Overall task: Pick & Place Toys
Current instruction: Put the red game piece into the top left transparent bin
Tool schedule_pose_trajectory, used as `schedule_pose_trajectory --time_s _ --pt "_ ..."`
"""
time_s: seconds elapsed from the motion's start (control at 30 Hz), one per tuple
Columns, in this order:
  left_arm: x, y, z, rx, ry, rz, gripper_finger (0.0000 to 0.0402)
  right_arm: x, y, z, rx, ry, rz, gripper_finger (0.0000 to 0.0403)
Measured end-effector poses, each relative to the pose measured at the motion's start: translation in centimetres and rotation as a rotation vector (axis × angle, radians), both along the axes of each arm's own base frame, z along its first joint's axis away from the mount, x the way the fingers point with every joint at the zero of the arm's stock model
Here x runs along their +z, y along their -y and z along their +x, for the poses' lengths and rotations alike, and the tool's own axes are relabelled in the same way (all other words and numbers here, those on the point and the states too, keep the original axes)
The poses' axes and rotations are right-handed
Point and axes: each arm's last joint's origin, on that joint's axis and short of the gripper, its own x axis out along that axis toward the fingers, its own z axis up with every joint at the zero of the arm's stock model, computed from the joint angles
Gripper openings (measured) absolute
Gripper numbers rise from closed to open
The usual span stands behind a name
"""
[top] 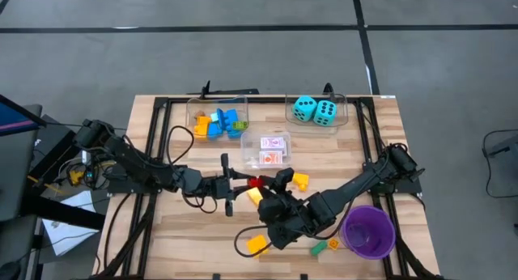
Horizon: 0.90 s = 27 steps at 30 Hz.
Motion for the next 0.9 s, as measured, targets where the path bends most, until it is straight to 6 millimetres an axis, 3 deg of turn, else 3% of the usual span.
schedule_pose_trajectory --time_s 0.23,0.5,0.73,0.9 --pt "-0.8 -0.9 -0.3 0.24 -0.1 0.063 0.0087 0.1 -0.4 -0.5 -0.043 0.038 -0.067 0.0206" --pt "-2.2 -4.4 -1.5 0.781 -0.229 0.146 0.0087 -0.2 -0.3 -1.7 -0.119 0.062 -0.148 0.0232" --pt "-3.7 -10.2 -4.0 0.98 -0.285 -0.154 0.0087 -0.6 1.3 -2.2 -0.185 0.055 -0.155 0.0232" --pt "-6.0 -13.4 -6.4 1.129 -0.189 -0.353 0.0087 -0.7 2.3 -2.3 -0.225 0.056 -0.148 0.0233"
